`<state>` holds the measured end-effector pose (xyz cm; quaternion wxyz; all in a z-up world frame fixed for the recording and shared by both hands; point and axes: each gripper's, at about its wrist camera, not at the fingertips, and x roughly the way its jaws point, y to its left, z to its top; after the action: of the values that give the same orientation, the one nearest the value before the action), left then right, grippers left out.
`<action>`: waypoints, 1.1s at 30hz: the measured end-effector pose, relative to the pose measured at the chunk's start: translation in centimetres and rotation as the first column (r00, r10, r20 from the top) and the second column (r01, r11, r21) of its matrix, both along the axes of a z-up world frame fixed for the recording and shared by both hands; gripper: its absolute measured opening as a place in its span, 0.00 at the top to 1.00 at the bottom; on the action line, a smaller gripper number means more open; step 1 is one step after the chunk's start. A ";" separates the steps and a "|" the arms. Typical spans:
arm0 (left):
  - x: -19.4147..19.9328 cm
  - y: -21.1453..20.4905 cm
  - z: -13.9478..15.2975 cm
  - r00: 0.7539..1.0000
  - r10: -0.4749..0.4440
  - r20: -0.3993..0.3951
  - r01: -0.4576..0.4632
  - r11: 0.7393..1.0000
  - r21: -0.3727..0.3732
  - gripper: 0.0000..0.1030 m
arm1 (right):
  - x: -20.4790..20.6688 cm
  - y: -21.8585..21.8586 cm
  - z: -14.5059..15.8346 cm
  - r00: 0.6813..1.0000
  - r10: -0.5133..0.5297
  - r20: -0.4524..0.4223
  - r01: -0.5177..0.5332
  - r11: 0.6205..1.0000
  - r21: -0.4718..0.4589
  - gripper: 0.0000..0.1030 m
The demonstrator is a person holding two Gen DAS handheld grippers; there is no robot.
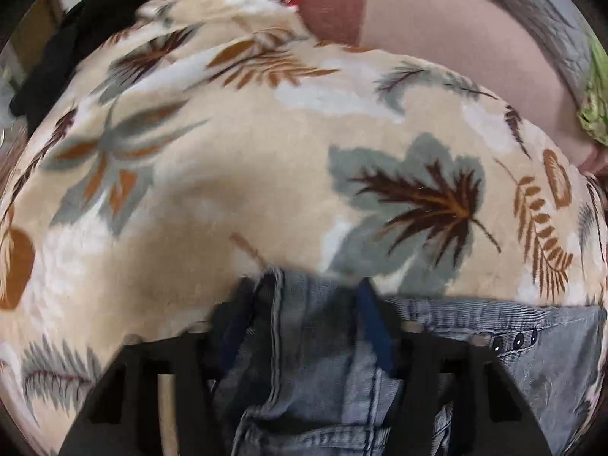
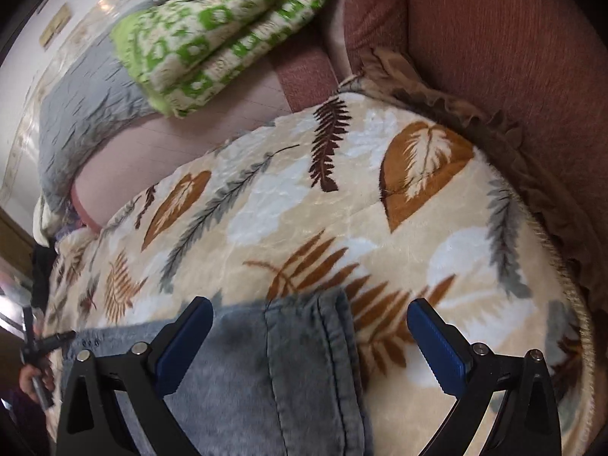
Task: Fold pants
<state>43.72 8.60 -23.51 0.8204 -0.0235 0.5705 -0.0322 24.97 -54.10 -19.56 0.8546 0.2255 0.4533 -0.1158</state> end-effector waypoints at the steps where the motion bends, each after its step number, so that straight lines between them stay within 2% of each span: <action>1: 0.1 -0.2 0.0 1.000 -0.015 0.000 0.015 1.000 -0.008 0.71 | 0.5 -0.4 -0.5 1.000 -0.011 -0.009 0.012 1.000 0.006 0.00; 2: 0.2 -0.3 0.0 1.000 -0.017 0.001 0.017 1.000 -0.005 0.77 | 1.1 -0.8 -1.0 1.000 -0.025 -0.015 0.026 1.000 0.009 0.00; 5: -0.2 -0.5 0.1 0.999 -0.038 0.021 0.038 0.999 -0.009 0.86 | 2.5 -1.0 -2.5 0.999 -0.018 -0.035 0.020 0.999 0.042 0.00; 6: -0.4 -0.8 0.1 0.998 -0.050 0.032 0.050 0.999 0.000 0.87 | 3.1 -0.9 -3.2 0.998 -0.014 -0.065 0.017 0.999 0.040 0.06; 7: -0.5 -0.9 0.1 0.997 -0.060 0.042 0.060 0.998 0.009 0.88 | 3.6 -0.8 -3.8 0.996 -0.012 -0.088 0.015 0.999 0.034 0.16; 8: -0.6 -1.0 0.1 0.997 -0.064 0.045 0.064 0.998 0.013 0.88 | 4.0 -0.5 -4.6 0.994 -0.003 -0.111 0.006 0.999 0.033 0.21; 9: -0.5 -0.9 0.2 0.997 -0.063 0.046 0.063 0.998 0.011 0.89 | 4.5 -0.2 -5.4 0.991 0.012 -0.134 -0.007 0.999 0.039 0.36; 10: -0.6 -0.9 0.2 0.997 -0.060 0.048 0.060 0.998 0.007 0.90 | 4.8 0.2 -6.2 0.987 0.016 -0.162 -0.012 1.000 0.025 0.47; 11: -0.5 -0.8 0.5 0.997 -0.063 0.045 0.063 0.998 0.002 0.90 | 5.0 0.7 -6.3 0.983 0.007 -0.181 -0.012 0.999 -0.030 0.53; 13: -0.7 -0.7 1.3 0.997 -0.059 0.053 0.058 0.998 0.004 0.91 | 5.1 1.3 -6.0 0.982 0.004 -0.188 -0.019 0.997 -0.080 0.84; 15: -1.1 -0.8 2.6 0.995 -0.057 0.083 0.057 0.998 -0.004 0.92 | 4.4 1.0 -4.9 0.988 -0.005 -0.154 -0.002 0.999 -0.043 0.84; 19: -3.5 -0.3 6.9 0.983 -0.083 0.162 0.090 0.995 -0.034 0.92 | 1.7 1.3 -0.8 0.998 0.007 -0.058 -0.010 0.999 -0.049 0.85; 22: -6.4 0.7 10.9 0.967 -0.102 0.233 0.118 0.991 -0.058 0.92 | -1.2 2.7 3.1 0.999 0.034 0.001 -0.034 0.997 -0.069 0.85; 26: -12.1 2.9 15.6 0.940 -0.118 0.321 0.150 0.986 -0.074 0.92 | -7.0 4.5 7.6 0.995 0.056 0.081 -0.049 0.995 -0.086 0.85; 30: -18.5 4.8 17.1 0.924 -0.148 0.354 0.177 0.983 -0.050 0.92 | -13.8 6.5 9.4 0.991 0.066 0.114 -0.058 0.995 -0.077 0.85; 33: -23.6 6.2 15.6 0.929 -0.163 0.332 0.176 0.984 -0.010 0.92 | -19.2 8.3 9.0 0.992 0.078 0.098 -0.075 0.996 -0.040 0.85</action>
<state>20.08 14.77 -7.87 0.8978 0.0155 0.4242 -0.1175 5.74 -45.76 -10.60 0.8838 0.1978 0.4164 -0.0799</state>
